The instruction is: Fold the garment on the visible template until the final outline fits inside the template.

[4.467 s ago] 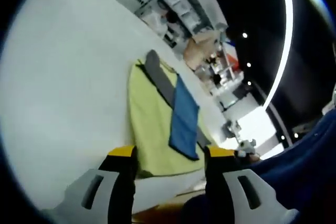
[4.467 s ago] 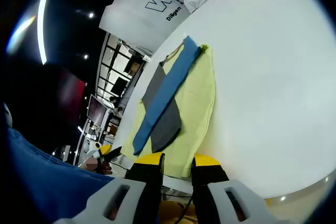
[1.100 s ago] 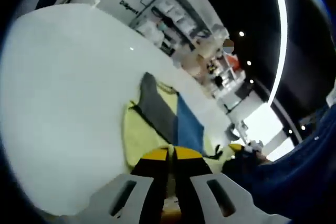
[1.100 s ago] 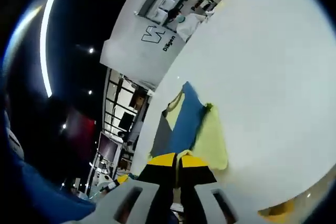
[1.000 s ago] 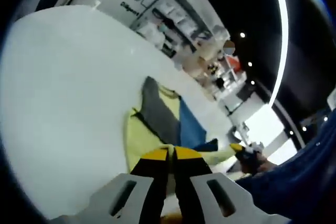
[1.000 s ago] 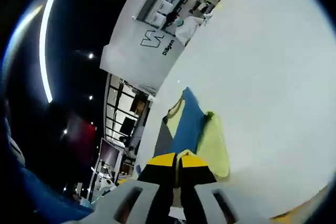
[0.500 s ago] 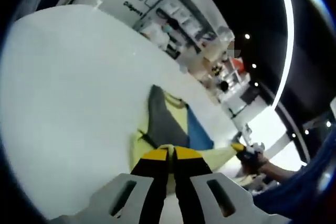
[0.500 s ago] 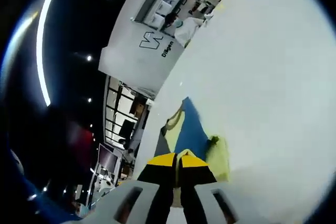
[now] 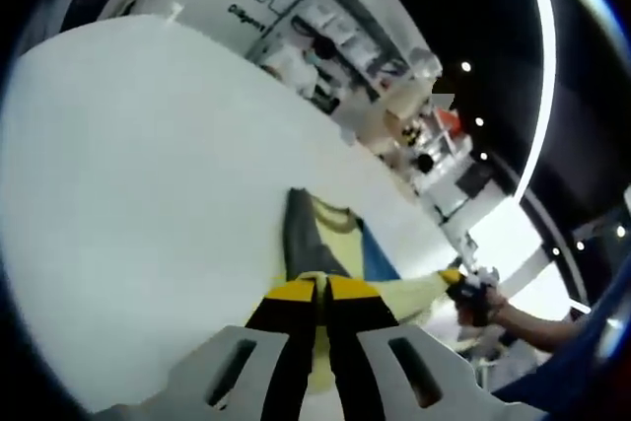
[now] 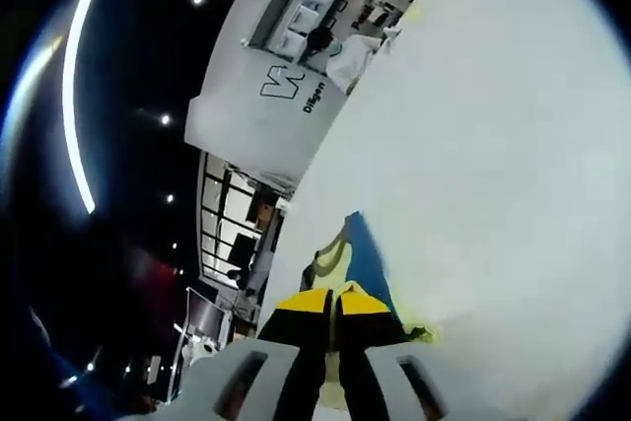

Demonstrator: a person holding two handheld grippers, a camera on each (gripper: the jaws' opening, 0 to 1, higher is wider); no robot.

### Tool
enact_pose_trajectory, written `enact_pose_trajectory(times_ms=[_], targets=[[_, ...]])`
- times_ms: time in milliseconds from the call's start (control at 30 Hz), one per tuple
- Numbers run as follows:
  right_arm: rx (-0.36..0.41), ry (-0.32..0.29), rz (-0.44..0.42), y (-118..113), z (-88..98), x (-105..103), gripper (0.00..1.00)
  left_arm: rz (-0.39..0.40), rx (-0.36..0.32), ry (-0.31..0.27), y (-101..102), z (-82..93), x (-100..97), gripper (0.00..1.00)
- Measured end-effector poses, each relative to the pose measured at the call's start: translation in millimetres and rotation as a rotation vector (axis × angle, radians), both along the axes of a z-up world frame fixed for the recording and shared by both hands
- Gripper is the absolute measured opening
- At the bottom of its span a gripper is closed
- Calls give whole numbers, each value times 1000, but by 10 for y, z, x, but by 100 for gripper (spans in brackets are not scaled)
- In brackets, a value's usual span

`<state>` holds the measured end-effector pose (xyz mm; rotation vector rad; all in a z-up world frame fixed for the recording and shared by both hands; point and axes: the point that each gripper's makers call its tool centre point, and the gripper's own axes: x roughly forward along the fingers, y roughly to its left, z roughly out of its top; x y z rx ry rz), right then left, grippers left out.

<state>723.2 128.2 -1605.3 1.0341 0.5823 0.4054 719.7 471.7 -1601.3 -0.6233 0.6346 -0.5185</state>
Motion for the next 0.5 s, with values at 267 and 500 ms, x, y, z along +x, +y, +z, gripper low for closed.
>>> enact_pose_trajectory(times_ms=[267,500], targets=[[-14,-3,14,-28,36,324,0,-10,6,2,-29,18,331,0],[-26,-25,31,-40,139,569,0,-19,3,-5,-36,66,545,0]])
